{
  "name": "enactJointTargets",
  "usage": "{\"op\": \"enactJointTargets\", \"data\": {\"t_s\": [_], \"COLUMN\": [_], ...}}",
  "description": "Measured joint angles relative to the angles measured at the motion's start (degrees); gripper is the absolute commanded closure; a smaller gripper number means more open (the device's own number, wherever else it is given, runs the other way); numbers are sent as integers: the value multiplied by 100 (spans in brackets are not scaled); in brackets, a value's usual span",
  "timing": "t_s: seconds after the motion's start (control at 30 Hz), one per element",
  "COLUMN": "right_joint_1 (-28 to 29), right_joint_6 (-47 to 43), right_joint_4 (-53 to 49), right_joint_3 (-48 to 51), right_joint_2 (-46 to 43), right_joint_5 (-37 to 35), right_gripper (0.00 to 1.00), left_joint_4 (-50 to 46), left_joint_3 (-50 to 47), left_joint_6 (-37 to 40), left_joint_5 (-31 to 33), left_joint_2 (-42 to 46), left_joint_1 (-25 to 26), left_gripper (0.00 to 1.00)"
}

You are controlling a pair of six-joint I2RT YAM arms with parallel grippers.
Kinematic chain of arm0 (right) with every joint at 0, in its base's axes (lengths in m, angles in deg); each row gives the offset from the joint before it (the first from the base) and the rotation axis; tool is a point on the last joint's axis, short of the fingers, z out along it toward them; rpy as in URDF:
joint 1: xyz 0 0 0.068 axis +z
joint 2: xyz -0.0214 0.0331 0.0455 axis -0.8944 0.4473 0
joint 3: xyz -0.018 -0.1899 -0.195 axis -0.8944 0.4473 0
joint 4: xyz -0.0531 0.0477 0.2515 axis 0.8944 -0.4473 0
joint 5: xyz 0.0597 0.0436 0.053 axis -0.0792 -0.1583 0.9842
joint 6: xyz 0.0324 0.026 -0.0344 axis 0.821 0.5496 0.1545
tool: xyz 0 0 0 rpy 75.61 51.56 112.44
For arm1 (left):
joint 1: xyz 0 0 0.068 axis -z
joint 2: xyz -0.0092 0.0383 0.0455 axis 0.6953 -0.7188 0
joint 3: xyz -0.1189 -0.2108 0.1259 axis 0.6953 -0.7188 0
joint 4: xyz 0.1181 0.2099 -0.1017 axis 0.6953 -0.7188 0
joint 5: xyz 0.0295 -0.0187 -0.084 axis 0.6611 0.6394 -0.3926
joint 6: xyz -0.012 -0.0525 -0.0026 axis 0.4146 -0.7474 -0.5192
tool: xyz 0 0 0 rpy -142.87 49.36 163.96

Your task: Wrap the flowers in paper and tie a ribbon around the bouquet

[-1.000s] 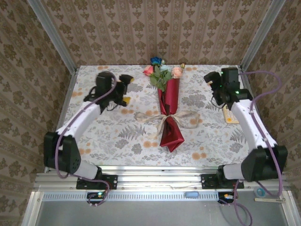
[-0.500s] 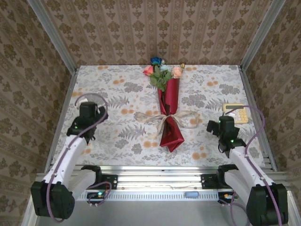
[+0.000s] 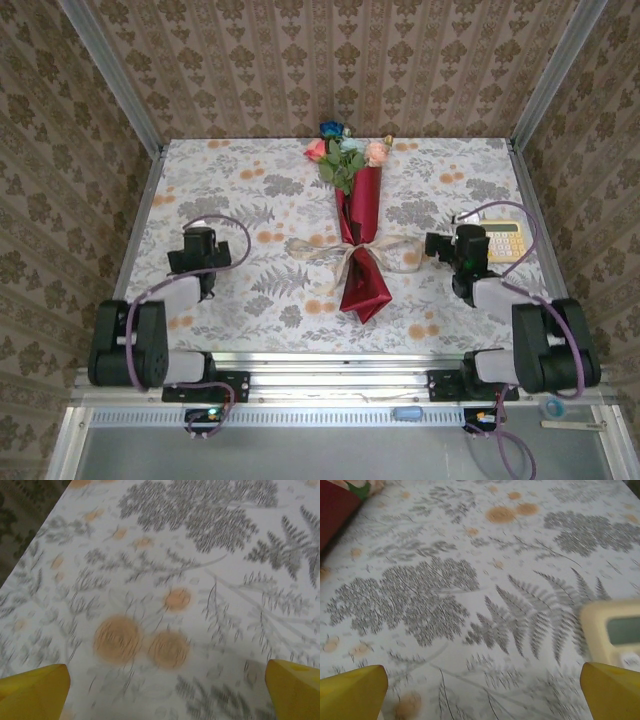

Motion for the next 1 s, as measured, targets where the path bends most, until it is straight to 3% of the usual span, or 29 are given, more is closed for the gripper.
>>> {"op": "enactJointTargets", "data": {"t_s": [0.13, 0.27, 0.37, 0.57, 1.0], "right_joint_1": [-129, -149, -131, 35, 35], "right_joint_6": [-13, 11, 11, -28, -39], "right_joint_4": [1086, 1773, 1821, 1674, 1617], "right_joint_3": [304, 774, 693, 232, 232], "right_joint_2": [474, 483, 485, 538, 538], "right_joint_5": [264, 297, 278, 186, 186], "right_gripper": [0, 0, 0, 0, 0], "left_joint_4": [1141, 3283, 3375, 3351, 3344], "left_joint_3": [-125, -1130, -1390, -743, -739], "left_joint_6": [192, 446, 474, 599, 636], "left_joint_5": [-262, -452, -601, -944, -1088], "left_joint_2": [-173, -555, -721, -686, -678], "left_joint_1": [-256, -144, -179, -199, -199], "left_gripper": [0, 0, 0, 0, 0]}}
